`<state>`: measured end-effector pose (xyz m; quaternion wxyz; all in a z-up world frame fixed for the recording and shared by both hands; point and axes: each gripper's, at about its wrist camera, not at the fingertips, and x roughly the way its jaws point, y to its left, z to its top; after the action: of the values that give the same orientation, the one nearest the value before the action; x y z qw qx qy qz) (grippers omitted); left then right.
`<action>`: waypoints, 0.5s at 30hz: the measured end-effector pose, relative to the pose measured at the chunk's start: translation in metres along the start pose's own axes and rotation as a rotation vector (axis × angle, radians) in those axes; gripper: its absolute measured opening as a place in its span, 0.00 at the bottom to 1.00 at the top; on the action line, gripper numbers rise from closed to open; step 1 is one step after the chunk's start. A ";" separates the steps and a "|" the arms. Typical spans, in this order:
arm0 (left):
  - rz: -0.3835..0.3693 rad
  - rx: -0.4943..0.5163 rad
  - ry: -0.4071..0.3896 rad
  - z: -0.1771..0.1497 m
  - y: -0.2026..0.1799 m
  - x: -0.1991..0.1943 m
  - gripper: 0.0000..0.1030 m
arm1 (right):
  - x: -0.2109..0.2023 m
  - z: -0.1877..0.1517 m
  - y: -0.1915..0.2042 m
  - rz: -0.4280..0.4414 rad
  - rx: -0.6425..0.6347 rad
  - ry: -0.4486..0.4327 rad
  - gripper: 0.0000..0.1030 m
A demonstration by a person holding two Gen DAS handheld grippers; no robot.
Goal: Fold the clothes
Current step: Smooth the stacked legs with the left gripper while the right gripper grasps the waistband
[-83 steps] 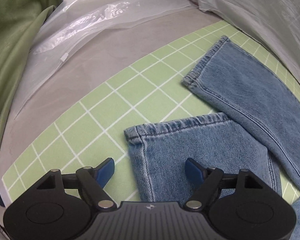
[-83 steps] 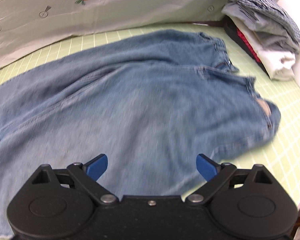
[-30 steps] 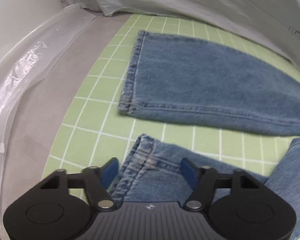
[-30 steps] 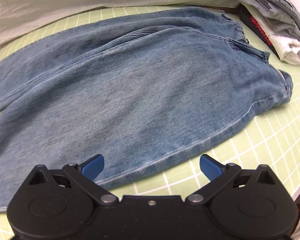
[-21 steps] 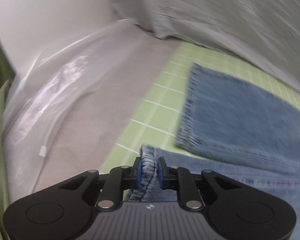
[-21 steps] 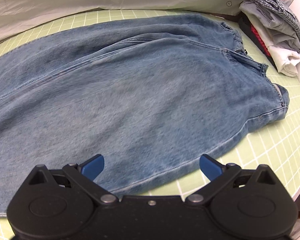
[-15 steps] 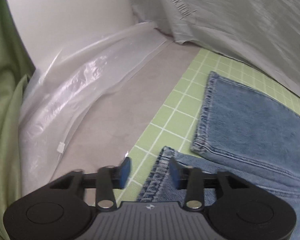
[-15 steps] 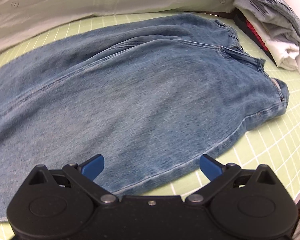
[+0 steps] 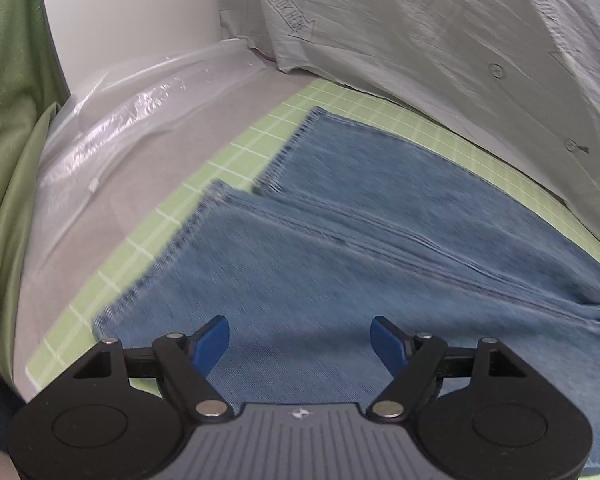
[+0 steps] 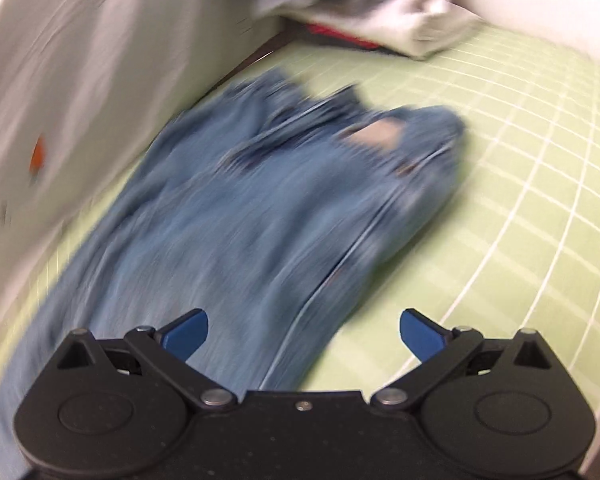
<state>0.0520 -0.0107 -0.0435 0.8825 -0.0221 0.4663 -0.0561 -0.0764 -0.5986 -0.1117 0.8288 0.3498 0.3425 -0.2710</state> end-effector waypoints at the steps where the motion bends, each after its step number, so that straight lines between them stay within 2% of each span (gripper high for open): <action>1: 0.001 -0.005 0.001 -0.009 -0.010 -0.007 0.78 | 0.005 0.013 -0.014 0.016 0.053 -0.007 1.00; 8: 0.014 -0.009 0.029 -0.065 -0.087 -0.036 0.79 | 0.055 0.094 -0.082 0.076 0.295 0.022 0.98; 9: 0.011 -0.009 0.033 -0.072 -0.097 -0.038 0.79 | 0.061 0.103 -0.086 0.098 0.313 0.020 0.90; 10: 0.008 -0.004 0.036 -0.078 -0.107 -0.041 0.79 | 0.067 0.112 -0.089 0.116 0.322 0.032 0.77; 11: 0.005 0.001 0.038 -0.084 -0.118 -0.043 0.79 | 0.070 0.121 -0.090 0.135 0.315 0.037 0.72; 12: 0.001 0.010 0.041 -0.089 -0.129 -0.044 0.79 | 0.071 0.128 -0.089 0.157 0.280 0.029 0.51; 13: -0.005 0.021 0.045 -0.093 -0.139 -0.044 0.79 | 0.071 0.135 -0.088 0.179 0.244 0.022 0.14; 15: -0.010 0.036 0.055 -0.099 -0.163 -0.044 0.79 | 0.055 0.149 -0.084 0.231 0.151 -0.030 0.10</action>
<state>-0.0671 -0.1654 -0.0484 0.8692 -0.0069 0.4894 -0.0697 -0.0445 -0.7752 -0.1088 0.8309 0.4442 0.2661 -0.2039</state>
